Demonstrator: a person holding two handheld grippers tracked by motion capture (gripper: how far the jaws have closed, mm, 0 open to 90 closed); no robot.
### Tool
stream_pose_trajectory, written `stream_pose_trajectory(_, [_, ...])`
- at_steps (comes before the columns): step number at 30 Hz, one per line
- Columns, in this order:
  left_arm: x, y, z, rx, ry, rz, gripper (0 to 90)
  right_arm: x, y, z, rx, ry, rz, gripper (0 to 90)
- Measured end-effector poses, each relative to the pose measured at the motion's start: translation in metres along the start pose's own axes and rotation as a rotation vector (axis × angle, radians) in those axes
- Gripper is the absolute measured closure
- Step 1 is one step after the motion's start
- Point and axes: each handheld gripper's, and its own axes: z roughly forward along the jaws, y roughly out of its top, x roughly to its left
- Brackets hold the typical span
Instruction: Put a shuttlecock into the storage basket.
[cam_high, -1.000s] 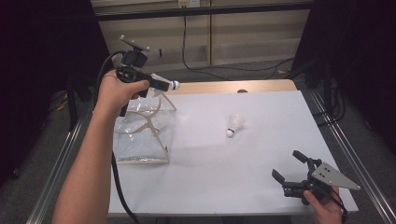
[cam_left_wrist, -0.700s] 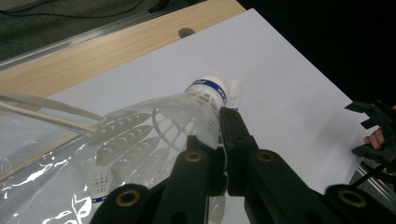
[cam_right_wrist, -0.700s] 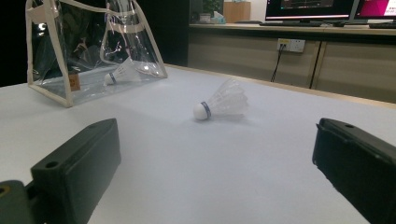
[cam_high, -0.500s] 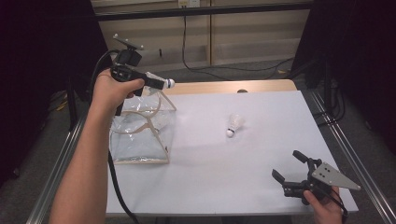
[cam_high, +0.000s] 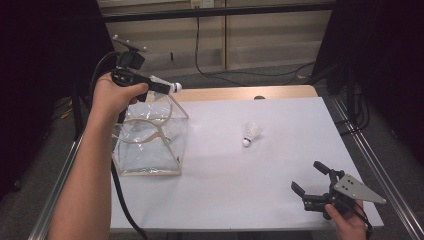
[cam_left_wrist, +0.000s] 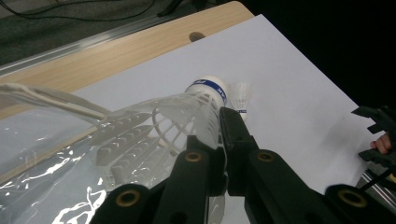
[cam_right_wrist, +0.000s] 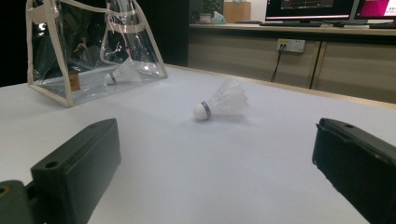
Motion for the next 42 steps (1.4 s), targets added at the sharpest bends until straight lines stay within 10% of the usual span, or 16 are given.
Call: stream_pose_trajectory(42, [0.024, -0.011, -0.017, -0.001, 0.072, -0.040, 89.0, 0.000, 0.000, 0.000, -0.002, 0.000, -0.003, 1.0])
